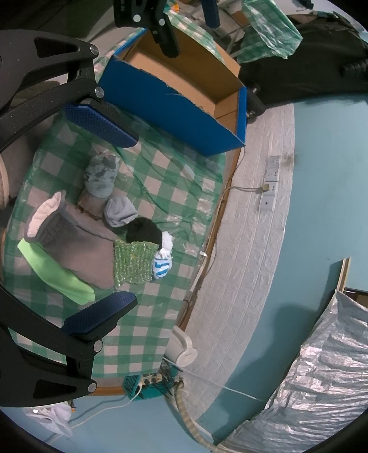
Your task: Organize soft objects
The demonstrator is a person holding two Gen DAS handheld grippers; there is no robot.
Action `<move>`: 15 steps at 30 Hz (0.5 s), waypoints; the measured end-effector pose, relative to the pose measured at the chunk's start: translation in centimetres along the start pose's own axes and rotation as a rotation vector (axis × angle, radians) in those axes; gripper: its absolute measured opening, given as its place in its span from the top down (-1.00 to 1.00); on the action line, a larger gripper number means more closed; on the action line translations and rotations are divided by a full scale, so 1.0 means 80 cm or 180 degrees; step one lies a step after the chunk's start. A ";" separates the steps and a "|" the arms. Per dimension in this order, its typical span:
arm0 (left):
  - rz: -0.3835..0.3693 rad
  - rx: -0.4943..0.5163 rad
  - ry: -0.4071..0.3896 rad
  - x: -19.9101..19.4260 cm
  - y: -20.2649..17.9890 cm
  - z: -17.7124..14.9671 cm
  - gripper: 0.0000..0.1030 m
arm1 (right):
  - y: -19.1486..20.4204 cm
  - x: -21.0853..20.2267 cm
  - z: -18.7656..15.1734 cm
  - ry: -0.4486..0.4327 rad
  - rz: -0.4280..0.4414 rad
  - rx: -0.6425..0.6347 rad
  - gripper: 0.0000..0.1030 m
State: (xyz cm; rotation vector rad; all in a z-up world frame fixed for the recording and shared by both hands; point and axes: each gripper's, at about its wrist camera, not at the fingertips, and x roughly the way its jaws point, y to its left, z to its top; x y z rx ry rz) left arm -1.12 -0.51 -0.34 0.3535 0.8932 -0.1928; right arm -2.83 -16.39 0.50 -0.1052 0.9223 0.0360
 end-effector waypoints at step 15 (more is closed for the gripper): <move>-0.0026 0.0005 0.0017 0.000 -0.002 0.001 -0.82 | 0.000 0.000 0.000 0.0002 0.0003 0.0001 -0.96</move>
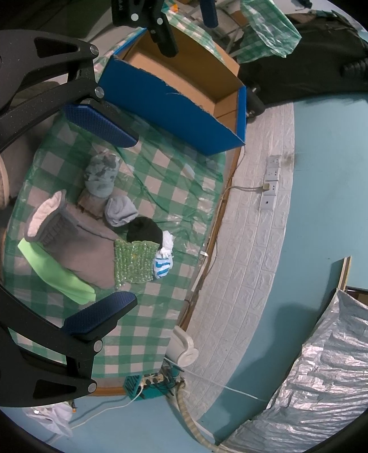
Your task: Organize soft objects
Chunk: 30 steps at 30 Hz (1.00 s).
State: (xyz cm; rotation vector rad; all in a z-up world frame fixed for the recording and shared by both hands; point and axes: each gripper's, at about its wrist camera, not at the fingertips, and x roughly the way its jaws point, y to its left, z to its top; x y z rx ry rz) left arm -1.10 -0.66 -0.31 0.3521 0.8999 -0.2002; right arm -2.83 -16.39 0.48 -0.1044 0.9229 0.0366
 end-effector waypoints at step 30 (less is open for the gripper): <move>0.0000 -0.0004 0.0011 0.000 0.000 0.001 -0.82 | 0.001 0.001 0.000 0.0001 0.0000 0.0001 -0.96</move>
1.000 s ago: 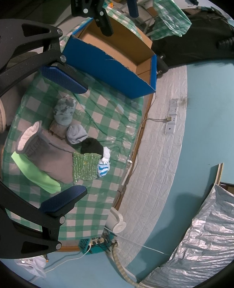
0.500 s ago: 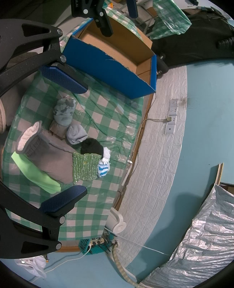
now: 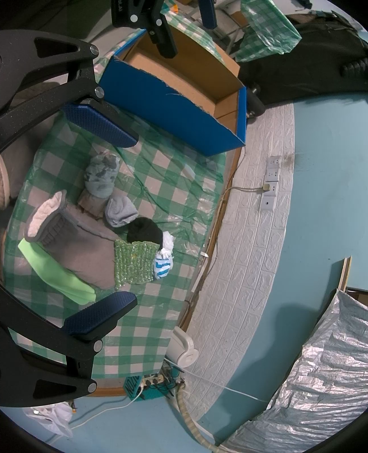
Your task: Organize soft objects
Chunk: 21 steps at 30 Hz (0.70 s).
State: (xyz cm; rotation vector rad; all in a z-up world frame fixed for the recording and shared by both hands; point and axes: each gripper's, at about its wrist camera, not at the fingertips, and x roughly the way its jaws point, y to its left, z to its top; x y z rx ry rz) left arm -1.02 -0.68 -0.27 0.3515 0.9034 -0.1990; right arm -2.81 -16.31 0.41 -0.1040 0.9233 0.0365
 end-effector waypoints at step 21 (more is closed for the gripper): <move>-0.0052 -0.0032 0.0032 0.002 -0.009 -0.004 -0.82 | -0.015 0.005 -0.009 0.0048 -0.0046 0.0054 -0.96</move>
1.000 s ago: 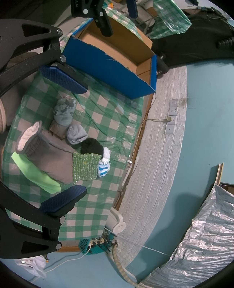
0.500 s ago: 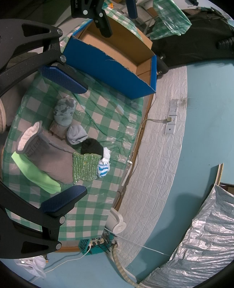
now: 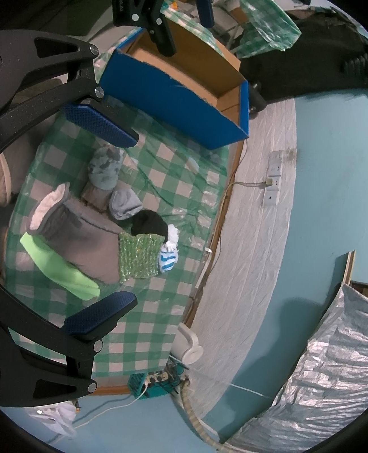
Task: Organize soft objects
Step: 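Lower the right tool to the light green cloth while the left tool approaches the silver foil bundle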
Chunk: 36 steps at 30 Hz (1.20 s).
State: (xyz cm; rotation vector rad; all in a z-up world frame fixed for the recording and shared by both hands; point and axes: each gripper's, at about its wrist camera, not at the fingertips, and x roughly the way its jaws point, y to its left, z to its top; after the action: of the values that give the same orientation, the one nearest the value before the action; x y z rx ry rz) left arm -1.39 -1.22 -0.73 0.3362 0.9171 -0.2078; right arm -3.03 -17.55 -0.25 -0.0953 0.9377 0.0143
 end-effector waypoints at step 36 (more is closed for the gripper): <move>-0.0206 0.0464 0.0352 0.086 -0.110 0.007 -0.82 | -0.131 0.085 -0.079 0.0726 -0.0315 0.0718 -0.96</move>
State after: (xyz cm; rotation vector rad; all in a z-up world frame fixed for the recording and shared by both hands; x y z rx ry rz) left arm 0.34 -9.84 -7.69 0.4567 1.0254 -0.3191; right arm -3.52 -28.72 -8.62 0.0673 1.1551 -0.1972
